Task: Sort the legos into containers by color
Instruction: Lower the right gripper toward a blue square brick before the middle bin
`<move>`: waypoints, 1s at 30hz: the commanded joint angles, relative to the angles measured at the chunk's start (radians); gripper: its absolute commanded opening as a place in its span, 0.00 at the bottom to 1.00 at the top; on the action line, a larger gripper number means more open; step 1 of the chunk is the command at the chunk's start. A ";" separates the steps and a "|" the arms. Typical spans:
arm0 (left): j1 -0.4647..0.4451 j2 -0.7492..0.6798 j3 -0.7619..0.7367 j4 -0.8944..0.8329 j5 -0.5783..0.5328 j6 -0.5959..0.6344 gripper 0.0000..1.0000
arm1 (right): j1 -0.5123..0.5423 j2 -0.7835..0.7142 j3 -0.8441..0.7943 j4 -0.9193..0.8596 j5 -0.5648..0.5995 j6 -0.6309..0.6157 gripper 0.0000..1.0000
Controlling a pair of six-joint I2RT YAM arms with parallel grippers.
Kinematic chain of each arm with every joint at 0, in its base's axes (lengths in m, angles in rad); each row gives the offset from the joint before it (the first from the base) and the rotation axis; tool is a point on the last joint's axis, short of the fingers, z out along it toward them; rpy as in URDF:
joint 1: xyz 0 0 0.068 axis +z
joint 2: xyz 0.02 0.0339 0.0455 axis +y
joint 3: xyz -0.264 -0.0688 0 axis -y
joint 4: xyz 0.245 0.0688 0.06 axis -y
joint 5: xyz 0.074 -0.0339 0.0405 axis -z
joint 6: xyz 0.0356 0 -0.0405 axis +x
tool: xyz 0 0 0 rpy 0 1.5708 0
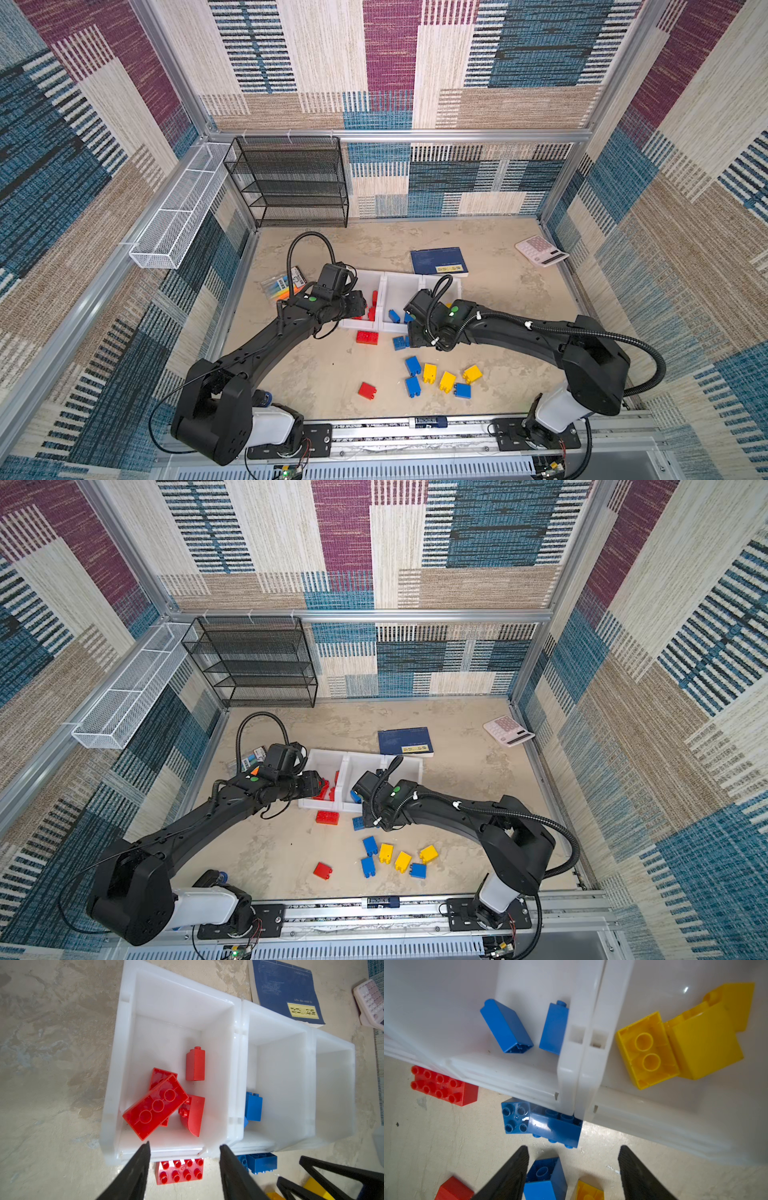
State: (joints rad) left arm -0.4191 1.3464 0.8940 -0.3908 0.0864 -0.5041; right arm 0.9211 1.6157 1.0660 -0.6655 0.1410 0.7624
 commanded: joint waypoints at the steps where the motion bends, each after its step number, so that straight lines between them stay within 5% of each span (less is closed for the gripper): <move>1: 0.000 -0.004 -0.005 0.017 0.010 -0.008 0.57 | 0.006 0.014 0.014 0.028 0.021 0.022 0.71; 22: 0.000 0.013 -0.009 0.004 0.013 0.006 0.57 | 0.019 0.134 0.062 0.021 0.009 0.001 0.65; 30: 0.000 0.028 0.007 -0.001 0.021 0.011 0.57 | 0.019 0.085 0.034 0.023 0.023 0.014 0.47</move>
State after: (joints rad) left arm -0.4191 1.3743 0.8932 -0.3904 0.1074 -0.5007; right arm 0.9405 1.7218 1.1011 -0.6533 0.1497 0.7654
